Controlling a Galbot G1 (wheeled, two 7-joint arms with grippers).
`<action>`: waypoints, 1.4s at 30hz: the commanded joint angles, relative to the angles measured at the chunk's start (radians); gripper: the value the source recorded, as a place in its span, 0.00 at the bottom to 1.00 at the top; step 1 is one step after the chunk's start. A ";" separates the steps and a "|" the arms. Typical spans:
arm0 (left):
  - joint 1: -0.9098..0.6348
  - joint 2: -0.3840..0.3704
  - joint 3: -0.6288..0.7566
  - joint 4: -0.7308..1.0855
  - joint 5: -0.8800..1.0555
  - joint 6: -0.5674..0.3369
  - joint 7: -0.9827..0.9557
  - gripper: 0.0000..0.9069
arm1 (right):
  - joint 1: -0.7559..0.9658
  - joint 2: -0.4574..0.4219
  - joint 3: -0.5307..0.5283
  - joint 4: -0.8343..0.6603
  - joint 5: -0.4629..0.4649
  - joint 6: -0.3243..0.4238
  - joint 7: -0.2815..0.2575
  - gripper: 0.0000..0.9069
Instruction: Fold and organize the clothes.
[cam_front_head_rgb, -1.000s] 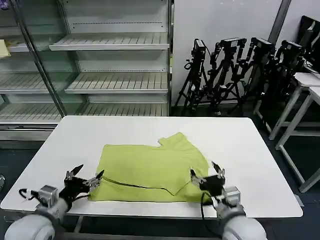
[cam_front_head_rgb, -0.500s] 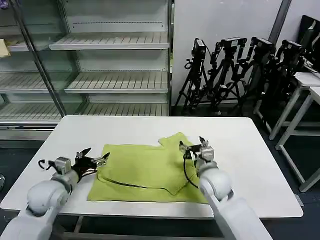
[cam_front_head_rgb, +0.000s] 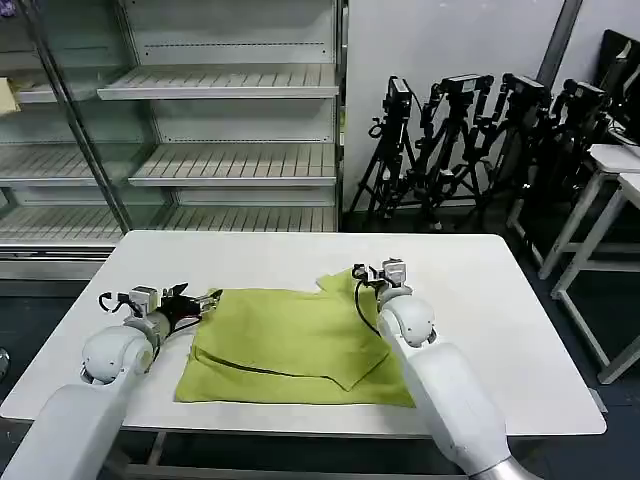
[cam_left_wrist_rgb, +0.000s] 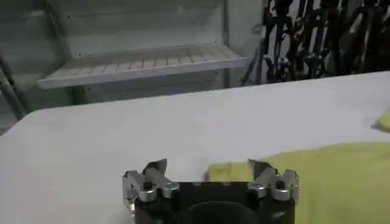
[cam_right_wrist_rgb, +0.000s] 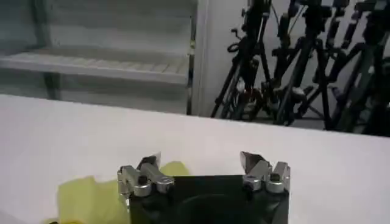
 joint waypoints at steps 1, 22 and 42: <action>-0.063 -0.007 0.031 0.080 -0.006 0.000 -0.003 1.00 | 0.053 0.030 0.000 -0.125 0.022 0.001 -0.019 1.00; -0.044 -0.007 0.037 0.082 -0.009 0.002 0.017 0.01 | 0.056 0.041 0.004 -0.128 0.060 0.001 -0.027 0.00; -0.028 -0.016 0.042 0.068 -0.009 0.000 0.052 0.01 | 0.049 0.033 0.000 -0.104 0.047 0.003 -0.045 0.00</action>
